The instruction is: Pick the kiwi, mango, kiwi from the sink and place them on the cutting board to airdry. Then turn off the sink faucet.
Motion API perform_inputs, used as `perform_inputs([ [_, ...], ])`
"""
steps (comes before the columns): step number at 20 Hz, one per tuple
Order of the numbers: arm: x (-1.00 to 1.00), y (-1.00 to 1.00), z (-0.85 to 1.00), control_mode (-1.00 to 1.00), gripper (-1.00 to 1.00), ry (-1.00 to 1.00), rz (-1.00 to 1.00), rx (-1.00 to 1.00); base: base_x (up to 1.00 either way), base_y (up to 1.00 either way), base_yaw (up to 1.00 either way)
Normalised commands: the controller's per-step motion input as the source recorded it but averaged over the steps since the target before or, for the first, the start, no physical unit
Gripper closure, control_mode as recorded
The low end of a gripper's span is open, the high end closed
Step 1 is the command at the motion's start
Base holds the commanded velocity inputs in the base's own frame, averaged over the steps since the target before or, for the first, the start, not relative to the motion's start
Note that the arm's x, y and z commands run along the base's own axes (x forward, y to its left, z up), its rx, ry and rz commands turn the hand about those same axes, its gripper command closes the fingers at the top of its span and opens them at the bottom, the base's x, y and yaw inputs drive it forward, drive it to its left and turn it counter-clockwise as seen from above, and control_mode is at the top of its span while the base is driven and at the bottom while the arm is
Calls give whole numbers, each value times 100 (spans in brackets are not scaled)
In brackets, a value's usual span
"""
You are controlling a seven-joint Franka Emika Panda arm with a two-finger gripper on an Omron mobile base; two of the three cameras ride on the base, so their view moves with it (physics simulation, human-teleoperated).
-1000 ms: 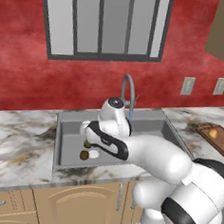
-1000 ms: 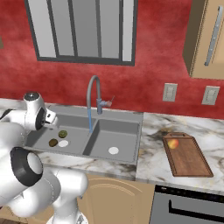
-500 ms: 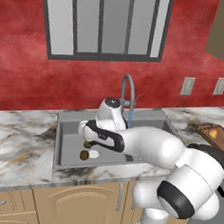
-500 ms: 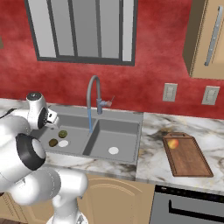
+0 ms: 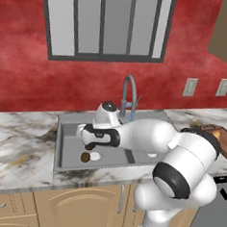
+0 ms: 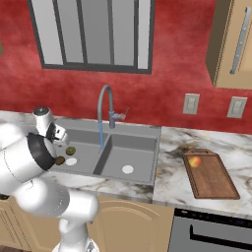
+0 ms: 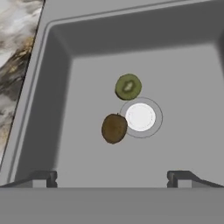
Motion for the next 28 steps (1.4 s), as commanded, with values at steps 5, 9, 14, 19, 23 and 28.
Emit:
perform_inputs([
  [5, 16, 4, -15, -100, -100, 0, 0, 0, 0, 0, 0],
  [9, 0, 0, -9, -100, -100, 0, 0, 0, 0, 0, 0],
  [14, 1, 0, -15, -100, -100, 0, 0, 0, 0, 0, 0],
  [19, 3, 0, -14, -100, -100, 0, 0, 0, 0, 0, 0],
  [23, 8, 6, -20, -100, -100, 0, 0, 0, 0, 0, 0],
  [28, 11, 5, -18, -100, -100, 0, 0, 0, 0, 0, 0],
])
